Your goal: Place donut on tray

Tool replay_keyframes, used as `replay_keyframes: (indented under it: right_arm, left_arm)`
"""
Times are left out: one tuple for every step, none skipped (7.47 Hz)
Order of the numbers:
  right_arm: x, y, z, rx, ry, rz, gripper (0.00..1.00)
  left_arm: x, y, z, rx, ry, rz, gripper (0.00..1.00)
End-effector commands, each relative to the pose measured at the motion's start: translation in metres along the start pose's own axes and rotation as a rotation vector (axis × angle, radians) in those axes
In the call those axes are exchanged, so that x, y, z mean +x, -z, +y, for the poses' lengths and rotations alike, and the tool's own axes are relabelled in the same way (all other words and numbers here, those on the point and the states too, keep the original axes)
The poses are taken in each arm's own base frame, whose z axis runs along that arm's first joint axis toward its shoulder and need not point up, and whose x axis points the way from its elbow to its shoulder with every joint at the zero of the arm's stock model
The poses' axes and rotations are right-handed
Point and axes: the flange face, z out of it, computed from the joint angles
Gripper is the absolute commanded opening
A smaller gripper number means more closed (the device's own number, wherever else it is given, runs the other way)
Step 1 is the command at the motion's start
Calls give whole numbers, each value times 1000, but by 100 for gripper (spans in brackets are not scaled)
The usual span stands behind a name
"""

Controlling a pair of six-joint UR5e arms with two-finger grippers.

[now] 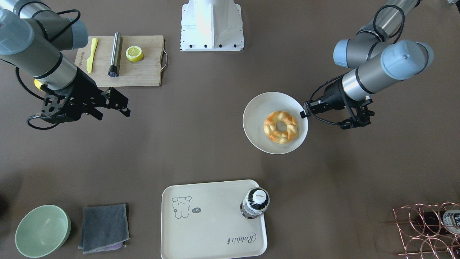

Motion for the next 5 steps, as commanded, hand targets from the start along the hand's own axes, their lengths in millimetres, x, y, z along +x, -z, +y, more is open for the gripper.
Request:
replay_keyframes:
  right_arm:
    - [-86, -25, 38, -18, 53, -59, 97]
    - [-103, -34, 53, -27, 81, -69, 97]
    - [-117, -45, 68, -27, 101, -71, 96]
    - [-124, -61, 85, -31, 104, -60, 94]
    - [-126, -66, 91, -31, 111, -59, 94]
  left_arm:
    - [70, -39, 40, 3, 56, 26, 0]
    - [77, -37, 44, 7, 58, 35, 0]
    - [82, -36, 47, 10, 63, 41, 0]
    - [86, -48, 58, 24, 58, 38, 0]
    - [92, -57, 70, 20, 46, 34, 0]
